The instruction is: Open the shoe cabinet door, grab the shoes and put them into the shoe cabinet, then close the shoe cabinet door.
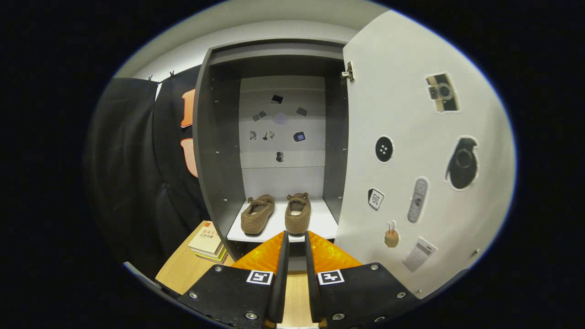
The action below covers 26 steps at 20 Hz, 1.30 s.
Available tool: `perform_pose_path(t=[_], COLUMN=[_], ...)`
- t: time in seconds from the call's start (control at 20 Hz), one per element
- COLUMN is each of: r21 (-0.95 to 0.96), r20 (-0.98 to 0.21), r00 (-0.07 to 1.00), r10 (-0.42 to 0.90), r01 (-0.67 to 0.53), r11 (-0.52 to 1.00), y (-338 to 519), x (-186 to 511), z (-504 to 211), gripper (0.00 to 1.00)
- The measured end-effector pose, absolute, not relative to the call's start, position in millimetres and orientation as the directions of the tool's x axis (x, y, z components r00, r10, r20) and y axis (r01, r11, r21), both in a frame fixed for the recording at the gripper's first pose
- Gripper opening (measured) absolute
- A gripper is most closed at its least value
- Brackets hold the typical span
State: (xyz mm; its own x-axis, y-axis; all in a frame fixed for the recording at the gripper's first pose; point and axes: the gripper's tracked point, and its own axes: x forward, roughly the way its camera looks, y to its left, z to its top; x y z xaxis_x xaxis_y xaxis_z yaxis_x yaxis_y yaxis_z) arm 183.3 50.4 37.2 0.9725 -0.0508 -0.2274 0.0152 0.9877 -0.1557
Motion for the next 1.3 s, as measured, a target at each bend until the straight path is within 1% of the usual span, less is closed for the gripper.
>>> perform_pose_path(t=[0.3, 0.45, 0.85, 1.05, 1.2, 1.25, 1.3], r21=[-0.154, -0.148, -0.139, -0.115, -0.1, -0.099, -0.099], r20=[-0.199, -0.181, -0.153, -0.156, -0.16, -0.161, -0.16], r00=[0.976, 0.976, 0.954, 0.936, 0.931, 0.93, 0.931], r10=[-0.092, -0.124, -0.259, -0.316, -0.329, -0.329, -0.328], r01=[0.061, 0.098, 0.239, 0.3, 0.316, 0.316, 0.315], r11=[0.986, 0.984, 0.961, 0.947, 0.943, 0.943, 0.944], y=[23.5, 7.6, -61.2, -103.0, -127.0, -133.5, -139.0], x=[117.8, 83.7, 12.2, 3.1, 8.2, 11.2, 16.7], z=[44.6, 51.8, 64.3, 56.4, 53.0, 51.4, 51.3], gripper=[0.25, 0.3, 0.39, 0.44, 0.48, 0.53, 0.54])
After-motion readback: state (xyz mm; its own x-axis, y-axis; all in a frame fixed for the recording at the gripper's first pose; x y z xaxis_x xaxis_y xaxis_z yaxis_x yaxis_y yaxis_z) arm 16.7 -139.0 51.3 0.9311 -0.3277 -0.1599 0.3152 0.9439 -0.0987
